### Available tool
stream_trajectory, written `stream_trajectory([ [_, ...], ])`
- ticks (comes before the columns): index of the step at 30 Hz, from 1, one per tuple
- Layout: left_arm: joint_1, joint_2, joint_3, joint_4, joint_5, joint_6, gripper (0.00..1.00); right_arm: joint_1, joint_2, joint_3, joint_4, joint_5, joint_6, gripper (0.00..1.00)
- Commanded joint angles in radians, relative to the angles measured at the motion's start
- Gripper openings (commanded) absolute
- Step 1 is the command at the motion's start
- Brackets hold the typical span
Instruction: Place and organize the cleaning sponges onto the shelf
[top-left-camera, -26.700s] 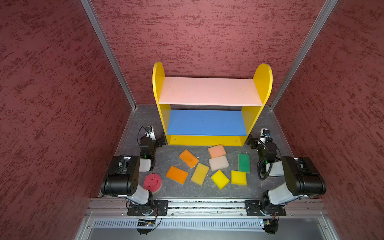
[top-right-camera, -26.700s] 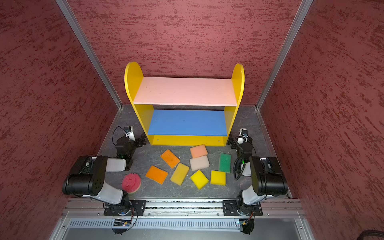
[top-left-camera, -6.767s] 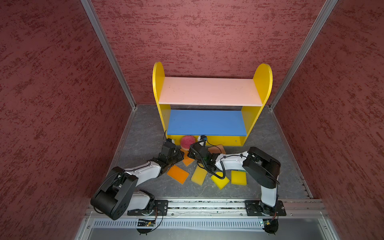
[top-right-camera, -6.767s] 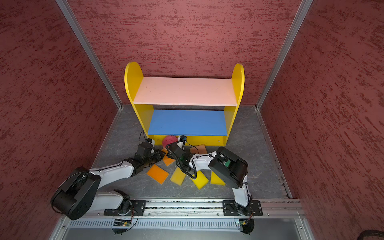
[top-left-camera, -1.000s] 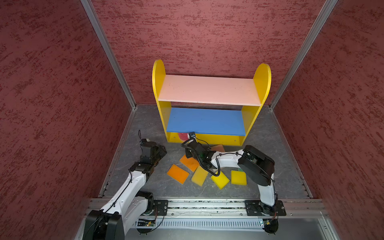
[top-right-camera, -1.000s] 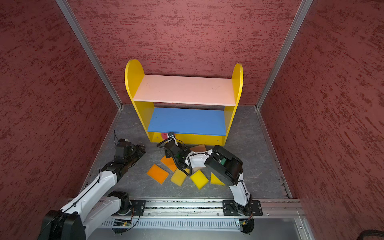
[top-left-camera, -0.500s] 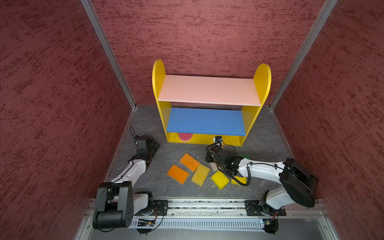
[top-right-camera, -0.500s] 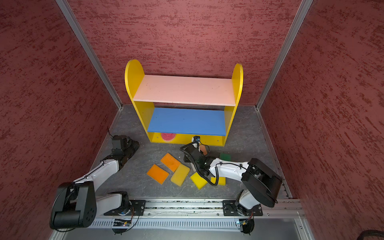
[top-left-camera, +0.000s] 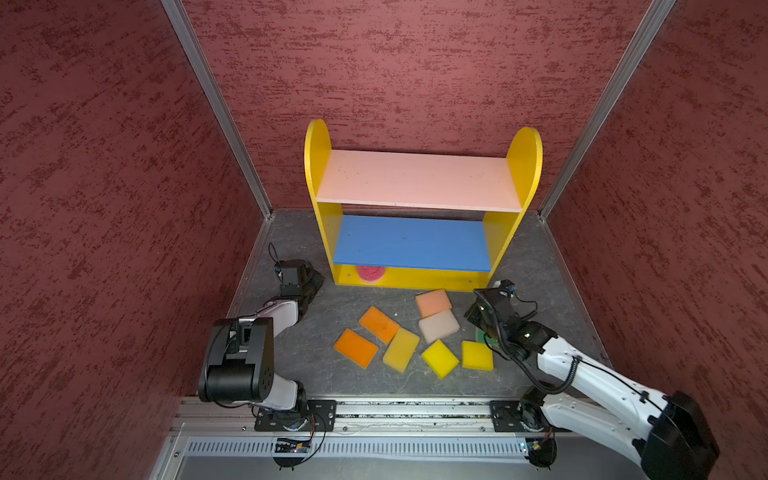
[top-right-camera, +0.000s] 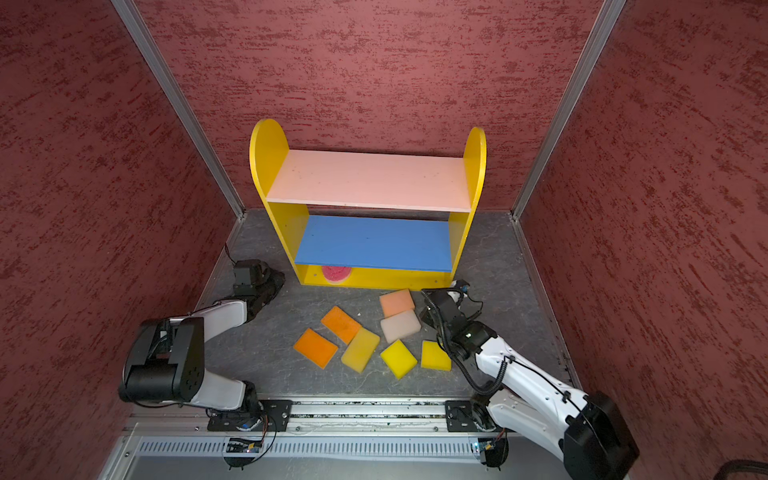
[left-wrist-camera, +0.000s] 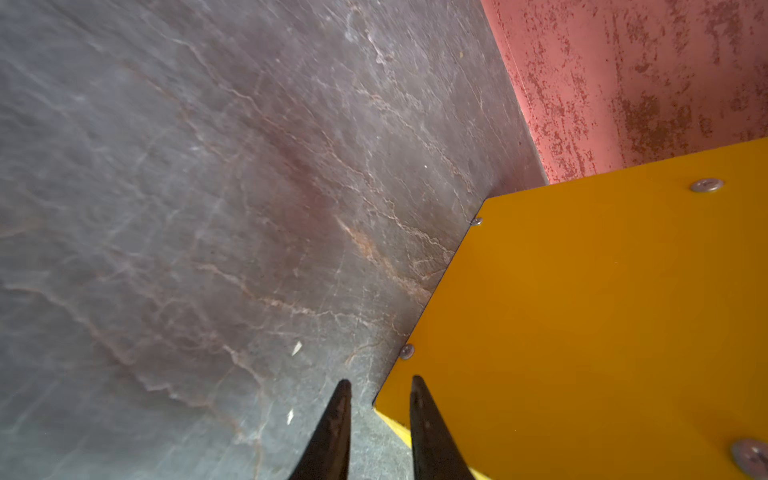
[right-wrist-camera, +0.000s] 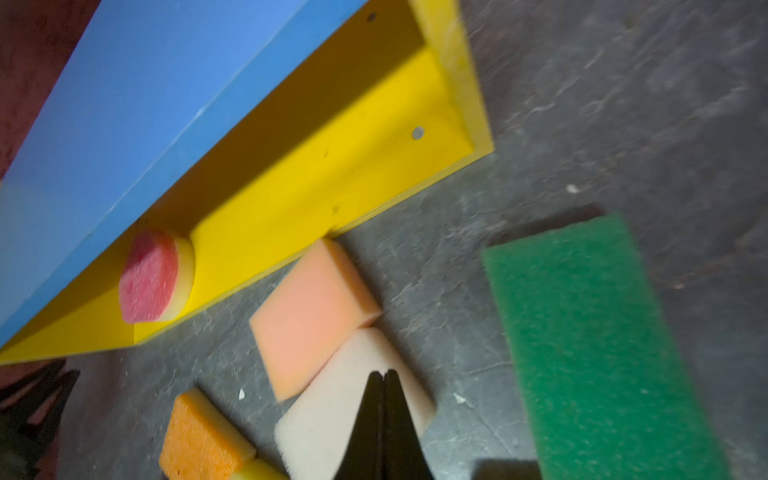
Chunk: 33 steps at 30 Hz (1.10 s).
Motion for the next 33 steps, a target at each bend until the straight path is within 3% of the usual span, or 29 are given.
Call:
stream_trajectory([
  [1,-0.015,0.003,0.014,0.019,-0.009,0.012,0.23,-0.073,0.024,0.002,-0.017,-0.107,-0.037,0.00],
  [5,-0.046,-0.033,-0.006,-0.032,-0.036,0.030,0.22,-0.075,0.135,0.052,0.021,-0.177,-0.139,0.00],
  [8,-0.071,-0.065,-0.030,-0.078,-0.041,0.031,0.21,-0.076,0.219,0.096,0.031,-0.236,-0.196,0.08],
  [15,-0.090,-0.238,-0.138,-0.200,-0.045,0.028,0.17,-0.075,0.241,0.101,0.096,-0.306,-0.229,0.14],
  [22,-0.250,-0.311,-0.111,-0.305,-0.109,0.035,0.19,-0.072,0.302,0.047,0.152,-0.390,-0.224,0.38],
  [30,-0.399,-0.304,-0.094,-0.343,-0.144,0.000,0.26,-0.048,0.421,0.040,0.215,-0.418,-0.230,0.37],
  [33,-0.452,-0.278,-0.085,-0.342,-0.152,-0.013,0.32,-0.044,0.432,0.032,0.227,-0.407,-0.244,0.27],
])
